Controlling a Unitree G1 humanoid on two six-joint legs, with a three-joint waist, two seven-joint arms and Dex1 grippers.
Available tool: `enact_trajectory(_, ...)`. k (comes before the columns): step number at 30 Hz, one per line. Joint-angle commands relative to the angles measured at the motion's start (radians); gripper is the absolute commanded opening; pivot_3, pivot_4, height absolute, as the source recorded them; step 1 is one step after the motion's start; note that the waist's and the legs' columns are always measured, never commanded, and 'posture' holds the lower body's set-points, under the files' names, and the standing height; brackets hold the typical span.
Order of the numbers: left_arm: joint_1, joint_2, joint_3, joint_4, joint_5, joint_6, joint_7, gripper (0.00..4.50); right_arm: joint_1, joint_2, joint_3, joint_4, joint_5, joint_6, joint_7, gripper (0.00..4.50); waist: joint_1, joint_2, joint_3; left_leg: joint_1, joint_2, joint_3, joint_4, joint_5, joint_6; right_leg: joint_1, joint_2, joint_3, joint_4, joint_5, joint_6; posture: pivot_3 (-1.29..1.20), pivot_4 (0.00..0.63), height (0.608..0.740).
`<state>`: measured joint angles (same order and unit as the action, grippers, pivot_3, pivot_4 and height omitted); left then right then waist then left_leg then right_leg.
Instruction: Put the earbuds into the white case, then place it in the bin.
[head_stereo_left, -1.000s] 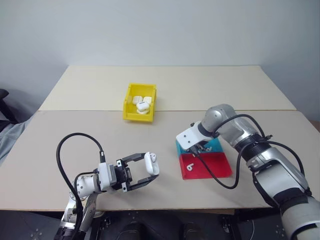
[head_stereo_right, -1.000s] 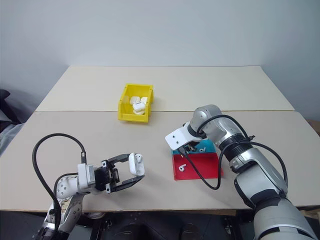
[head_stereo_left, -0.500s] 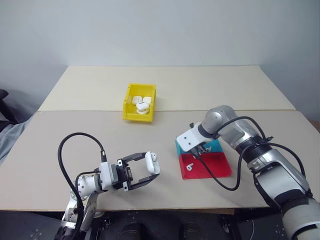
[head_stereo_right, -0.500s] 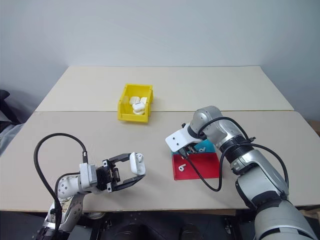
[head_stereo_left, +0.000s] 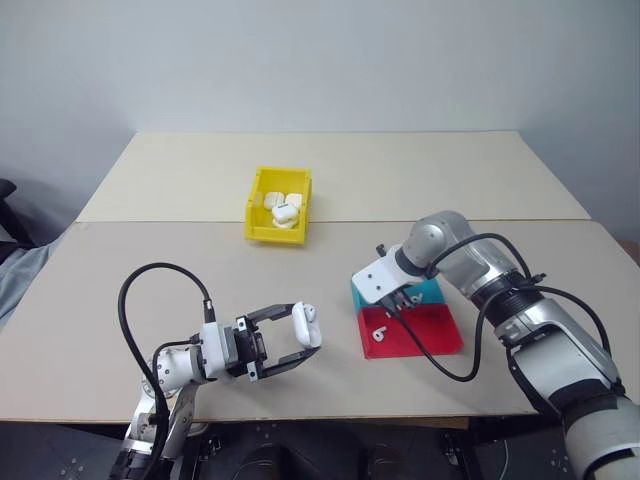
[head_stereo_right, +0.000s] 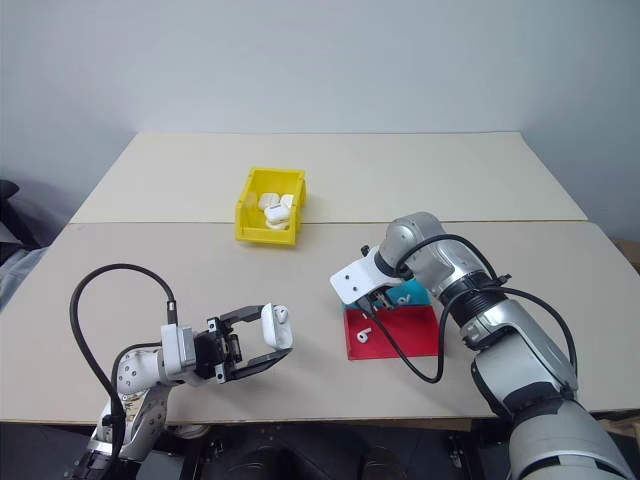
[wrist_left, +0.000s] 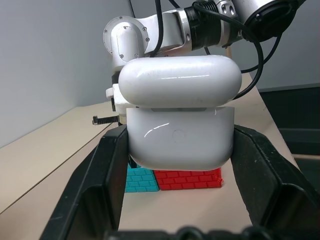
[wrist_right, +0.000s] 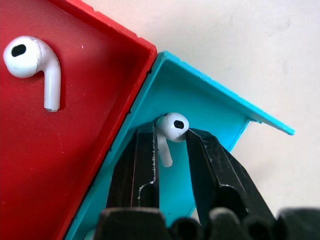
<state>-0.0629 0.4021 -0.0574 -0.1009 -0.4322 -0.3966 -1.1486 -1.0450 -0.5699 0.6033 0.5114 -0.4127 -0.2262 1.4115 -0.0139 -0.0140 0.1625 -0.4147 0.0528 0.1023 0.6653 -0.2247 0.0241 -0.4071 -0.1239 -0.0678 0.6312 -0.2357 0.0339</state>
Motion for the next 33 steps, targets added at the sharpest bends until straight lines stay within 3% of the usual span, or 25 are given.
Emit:
enact_trajectory(1,-0.010,0.006,0.000,-0.009,-0.006,-0.018,0.001,2.75,0.014,-0.004,-0.008,-0.020,-0.008,0.011,-0.002,0.69,0.000,0.000,0.000,0.000,0.000,0.000,0.000,0.000,0.000,0.000,0.000,0.000,0.000,0.000,0.000,0.00,0.150,0.740)
enact_trajectory(8,-0.032,-0.007,-0.001,-0.009,-0.010,-0.017,0.012,2.75,0.027,-0.032,-0.071,-0.085,0.042,0.086,0.005,0.69,0.000,0.000,0.000,0.000,0.000,0.000,0.000,0.000,0.000,0.000,0.000,0.000,0.000,0.000,0.000,0.00,0.150,0.740)
enact_trajectory(12,-0.063,-0.036,-0.004,-0.055,-0.036,0.027,0.063,2.75,0.041,-0.097,-0.195,-0.197,0.118,0.224,-0.001,0.69,0.006,0.000,0.000,-0.001,0.000,0.000,0.000,0.000,0.000,0.000,0.000,0.000,0.000,0.000,0.000,0.00,0.150,0.740)
enact_trajectory(16,-0.100,-0.063,-0.015,-0.094,-0.073,0.074,0.090,2.75,0.095,-0.160,-0.397,-0.399,0.248,0.471,-0.045,0.69,0.012,0.000,0.000,-0.001,0.000,-0.001,0.000,0.000,0.000,0.000,-0.001,0.000,-0.001,0.000,0.000,0.00,0.150,0.740)
enact_trajectory(21,-0.175,-0.117,-0.056,-0.093,-0.114,0.131,0.090,2.75,0.240,-0.128,-0.793,-0.814,0.604,0.930,-0.152,0.69,0.026,0.000,0.000,-0.001,-0.001,-0.002,0.000,0.000,0.000,0.001,-0.001,-0.001,-0.001,0.000,0.000,0.00,0.150,0.740)
enact_trajectory(25,-0.232,-0.176,-0.087,-0.092,-0.137,0.192,0.113,2.75,0.354,0.034,-1.113,-1.100,1.006,1.133,-0.326,0.69,0.026,-0.001,0.000,0.000,-0.001,-0.008,0.000,0.000,0.001,0.003,0.000,-0.002,-0.002,0.000,0.000,0.00,0.150,0.740)
enact_trajectory(28,-0.267,-0.204,-0.104,-0.086,-0.143,0.220,0.110,2.75,0.445,0.134,-1.220,-1.222,1.292,1.177,-0.488,0.69,0.025,0.000,0.000,0.000,-0.002,-0.012,0.000,0.000,0.001,0.003,0.000,-0.001,-0.001,0.000,0.000,0.00,0.150,0.740)
enact_trajectory(33,-0.326,-0.242,-0.114,-0.064,-0.152,0.245,0.096,2.75,0.621,0.170,-1.197,-1.345,1.574,1.120,-0.666,0.69,0.024,0.000,0.000,0.000,-0.002,-0.013,0.000,0.000,0.001,0.003,0.000,-0.001,-0.001,0.000,0.000,0.00,0.150,0.740)
